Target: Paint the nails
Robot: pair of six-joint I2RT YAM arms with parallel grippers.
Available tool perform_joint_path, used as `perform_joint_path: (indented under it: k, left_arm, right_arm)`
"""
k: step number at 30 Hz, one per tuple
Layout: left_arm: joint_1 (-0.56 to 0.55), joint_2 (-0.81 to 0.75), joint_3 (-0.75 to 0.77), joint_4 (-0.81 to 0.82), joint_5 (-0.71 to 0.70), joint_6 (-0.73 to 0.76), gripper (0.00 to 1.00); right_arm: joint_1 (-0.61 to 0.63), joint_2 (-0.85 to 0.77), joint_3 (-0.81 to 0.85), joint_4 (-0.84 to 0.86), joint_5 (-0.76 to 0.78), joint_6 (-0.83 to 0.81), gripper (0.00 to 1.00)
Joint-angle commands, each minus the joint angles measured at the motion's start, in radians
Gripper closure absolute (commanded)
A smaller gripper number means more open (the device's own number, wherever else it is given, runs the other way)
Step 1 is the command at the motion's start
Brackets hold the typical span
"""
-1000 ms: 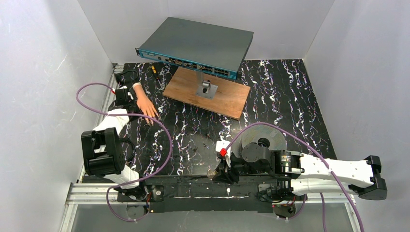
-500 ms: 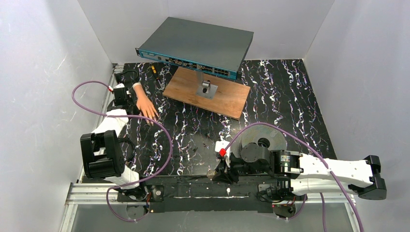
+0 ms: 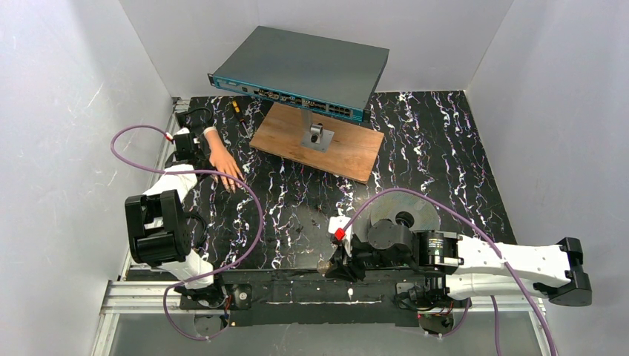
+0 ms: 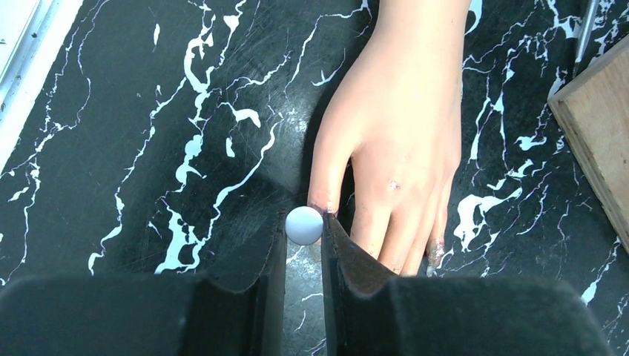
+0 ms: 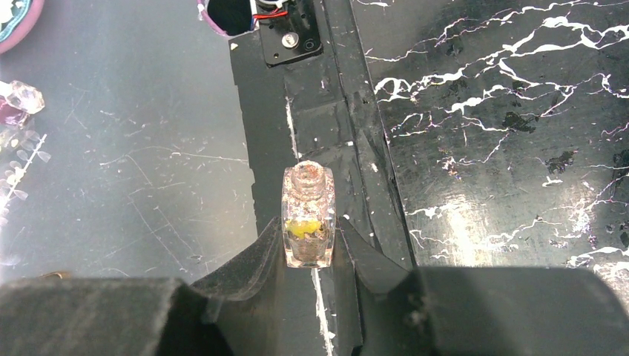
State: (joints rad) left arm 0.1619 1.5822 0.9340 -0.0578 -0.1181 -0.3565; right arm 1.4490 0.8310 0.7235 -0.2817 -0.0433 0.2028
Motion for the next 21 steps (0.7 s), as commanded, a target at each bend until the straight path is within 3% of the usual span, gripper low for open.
perform_joint_path:
  k: [1,21]
  left_arm:
    - [0.012,-0.007,0.023,0.027,0.019,-0.014,1.00]
    - [0.015,-0.045,-0.003,0.042,0.052,-0.024,1.00]
  right_arm:
    - [0.008,0.008,0.009,0.061,0.011,-0.017,0.99]
    - [0.008,0.013,-0.003,0.072,0.003,-0.012,0.99]
